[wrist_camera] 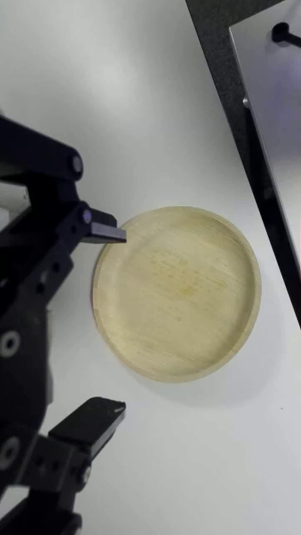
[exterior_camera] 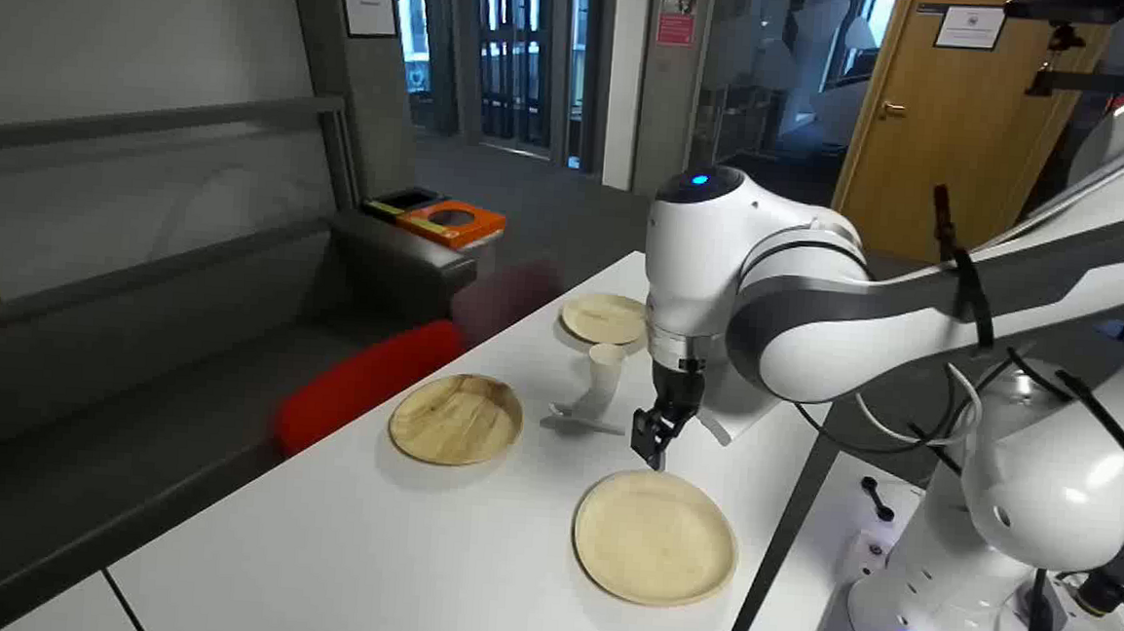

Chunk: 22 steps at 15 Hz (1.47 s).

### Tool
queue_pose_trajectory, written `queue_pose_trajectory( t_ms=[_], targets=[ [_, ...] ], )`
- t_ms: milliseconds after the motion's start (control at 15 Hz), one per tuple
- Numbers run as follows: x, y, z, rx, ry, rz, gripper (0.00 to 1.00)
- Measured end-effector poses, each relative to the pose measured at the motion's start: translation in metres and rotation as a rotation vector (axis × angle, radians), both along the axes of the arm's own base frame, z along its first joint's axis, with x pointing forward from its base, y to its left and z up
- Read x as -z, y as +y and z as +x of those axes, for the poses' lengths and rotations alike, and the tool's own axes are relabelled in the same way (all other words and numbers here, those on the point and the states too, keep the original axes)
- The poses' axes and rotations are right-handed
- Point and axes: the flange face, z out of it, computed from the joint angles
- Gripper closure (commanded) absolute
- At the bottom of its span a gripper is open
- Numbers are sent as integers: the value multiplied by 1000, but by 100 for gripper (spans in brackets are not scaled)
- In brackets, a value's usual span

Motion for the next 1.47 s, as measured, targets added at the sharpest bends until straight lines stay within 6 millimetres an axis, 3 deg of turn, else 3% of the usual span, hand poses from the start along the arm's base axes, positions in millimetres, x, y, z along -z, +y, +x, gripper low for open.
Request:
queue_pose_trajectory(
  t_ms=[200, 400, 1133, 1467],
  targets=[
    [1, -2, 1, 2, 5, -1, 0],
    [-1, -18, 13, 58, -11, 23, 0],
    [-2, -160, 119, 475, -164, 121, 0],
    [14, -204, 157, 758, -217, 102, 0]
  ],
)
